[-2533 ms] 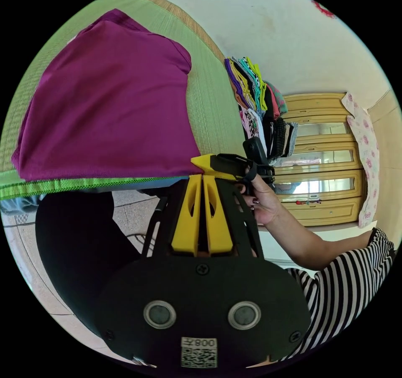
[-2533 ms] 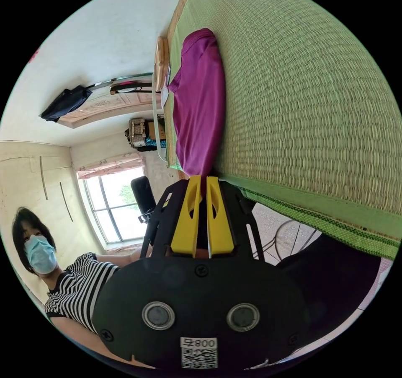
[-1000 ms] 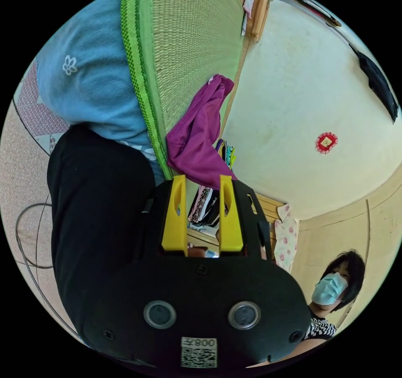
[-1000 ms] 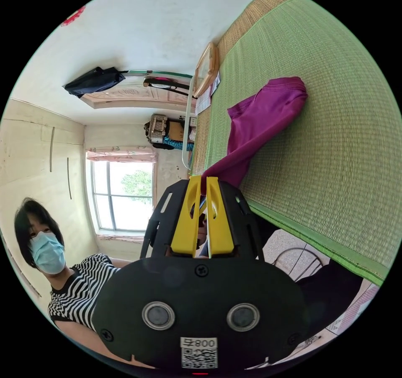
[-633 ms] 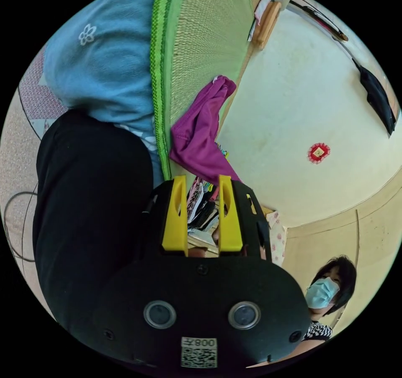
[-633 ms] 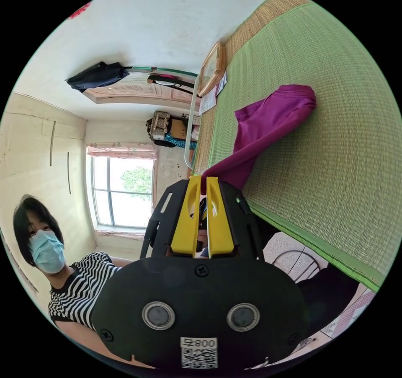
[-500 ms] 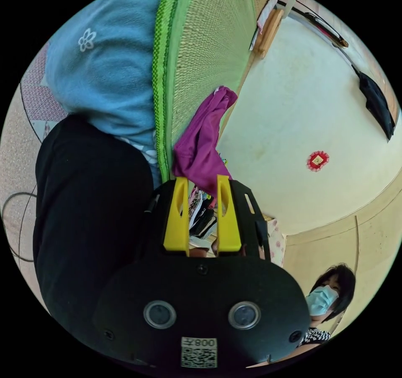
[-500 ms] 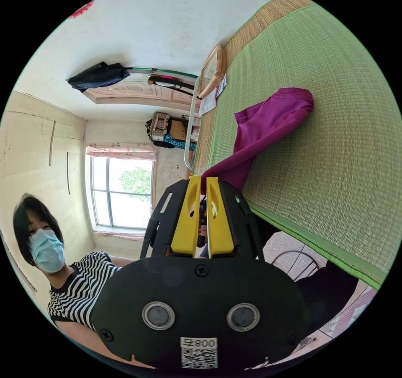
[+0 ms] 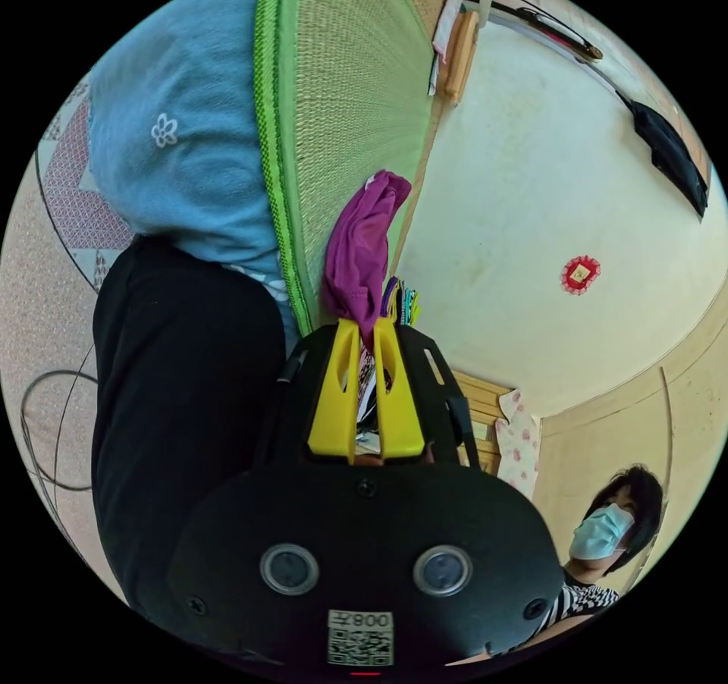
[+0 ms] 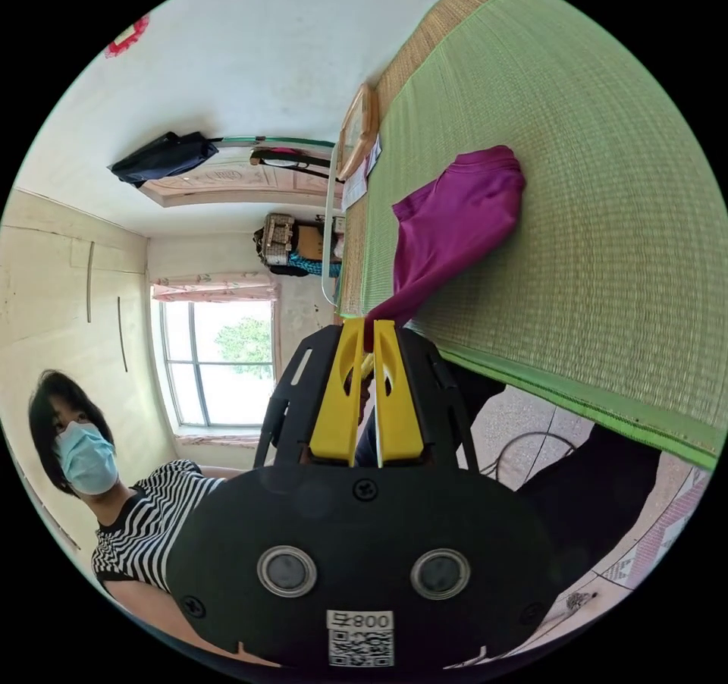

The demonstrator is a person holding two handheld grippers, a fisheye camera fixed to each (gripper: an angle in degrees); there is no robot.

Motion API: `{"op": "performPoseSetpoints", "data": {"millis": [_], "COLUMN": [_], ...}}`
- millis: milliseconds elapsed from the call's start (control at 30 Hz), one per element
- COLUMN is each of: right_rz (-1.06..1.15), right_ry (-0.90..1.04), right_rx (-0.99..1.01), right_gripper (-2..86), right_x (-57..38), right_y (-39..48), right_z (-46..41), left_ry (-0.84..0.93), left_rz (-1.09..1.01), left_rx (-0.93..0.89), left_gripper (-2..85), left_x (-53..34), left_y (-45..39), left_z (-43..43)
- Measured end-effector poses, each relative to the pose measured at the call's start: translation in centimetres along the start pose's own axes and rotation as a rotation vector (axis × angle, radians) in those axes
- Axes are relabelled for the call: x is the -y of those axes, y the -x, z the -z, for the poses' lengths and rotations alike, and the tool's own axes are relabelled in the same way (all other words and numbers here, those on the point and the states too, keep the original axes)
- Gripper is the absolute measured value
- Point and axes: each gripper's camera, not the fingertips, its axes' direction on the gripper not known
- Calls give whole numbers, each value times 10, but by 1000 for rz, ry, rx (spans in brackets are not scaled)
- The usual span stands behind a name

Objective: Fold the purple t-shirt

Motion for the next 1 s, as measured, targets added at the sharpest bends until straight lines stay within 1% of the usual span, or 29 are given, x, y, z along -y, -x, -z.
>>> {"op": "performPoseSetpoints", "data": {"millis": [400,733,1000], "right_rz": [-52,43,132], "right_ry": [-32,-81,-127], "right_rx": [37,91,142], "right_gripper": [19,18,18], "right_x": [-76,-140,-194], "right_y": [-32,-18,-6], "right_z": [40,87,132], "left_ry": [82,116,148], "left_rz": [-137,-291,-374], "left_rx": [35,26,-34], "left_gripper": [37,35,33], "left_x": [-62,-120,-173], "left_y": [-22,-59,-88], "left_z": [23,38,47]}}
